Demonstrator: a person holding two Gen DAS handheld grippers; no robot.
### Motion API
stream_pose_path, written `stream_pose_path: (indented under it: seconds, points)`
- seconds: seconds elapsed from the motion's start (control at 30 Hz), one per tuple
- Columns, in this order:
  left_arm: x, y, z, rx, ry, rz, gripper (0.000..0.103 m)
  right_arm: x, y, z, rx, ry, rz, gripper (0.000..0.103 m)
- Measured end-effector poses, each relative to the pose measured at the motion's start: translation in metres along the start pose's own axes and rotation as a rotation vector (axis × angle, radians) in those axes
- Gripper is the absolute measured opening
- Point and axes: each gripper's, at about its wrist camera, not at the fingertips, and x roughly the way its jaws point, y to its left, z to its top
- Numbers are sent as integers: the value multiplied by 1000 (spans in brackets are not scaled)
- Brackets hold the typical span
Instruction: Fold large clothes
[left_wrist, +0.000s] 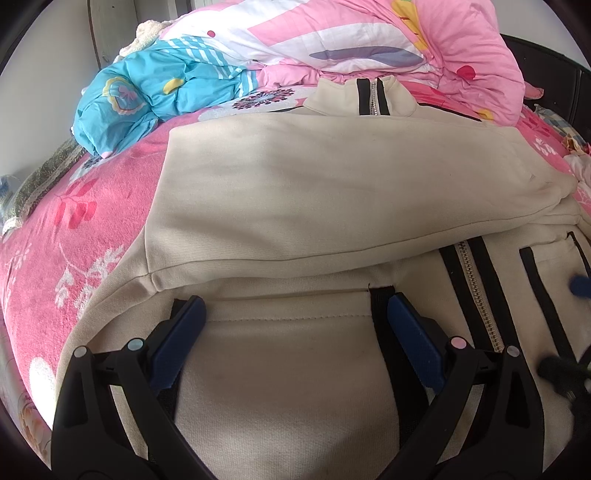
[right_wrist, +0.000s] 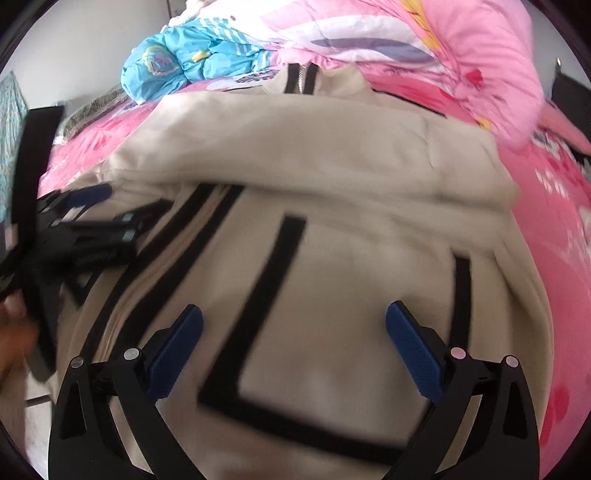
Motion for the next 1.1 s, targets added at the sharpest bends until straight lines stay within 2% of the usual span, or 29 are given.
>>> stream_pose_path:
  seconds: [0.13,0.23,0.37,0.47,0.53,0.6,0.63,0.7,0.77,0.83,0.93,1.03,1.1]
  points:
    - [0,4,1,-20,9,-28,95,-26,-3,-39,17,-26,-7,97]
    - [-16,2,-12,-4,32,-30,95,-44,-3,-63,32,-64,-13,97]
    - [-60,-4,-62,40,-24,-43,95,-64,-2,-92,67,-105,-12,97]
    - [-98,-3,-103,55,-64,-50,95,-79,11,-117,-4,-141,-81,97]
    - [-120,2,-131,37,-56,-99,95,-88,17,-135,-33,-154,-74,97]
    - [-133,-1,-155,107,-26,-107,95,-94,24,-152,-92,-158,-93,97]
    - [-138,-4,-172,162,-4,-91,95,-96,29,-162,-138,-154,-129,97]
    - [-150,-6,-189,206,-24,-41,95,-100,37,-175,-184,-157,-180,97]
    - [-167,-4,-197,223,-52,-54,93,-110,37,-179,-162,-160,-153,97]
    - [-187,2,-188,206,-75,-99,81,-124,32,-171,-103,-165,-86,97]
    - [-206,16,-153,144,-101,-164,78,-147,22,-144,-47,-206,-5,97]
    - [-209,30,-84,93,-128,-244,78,-165,11,-83,-23,-263,68,97]
    - [-198,29,-37,96,-139,-248,78,-169,2,-23,-18,-300,110,97]
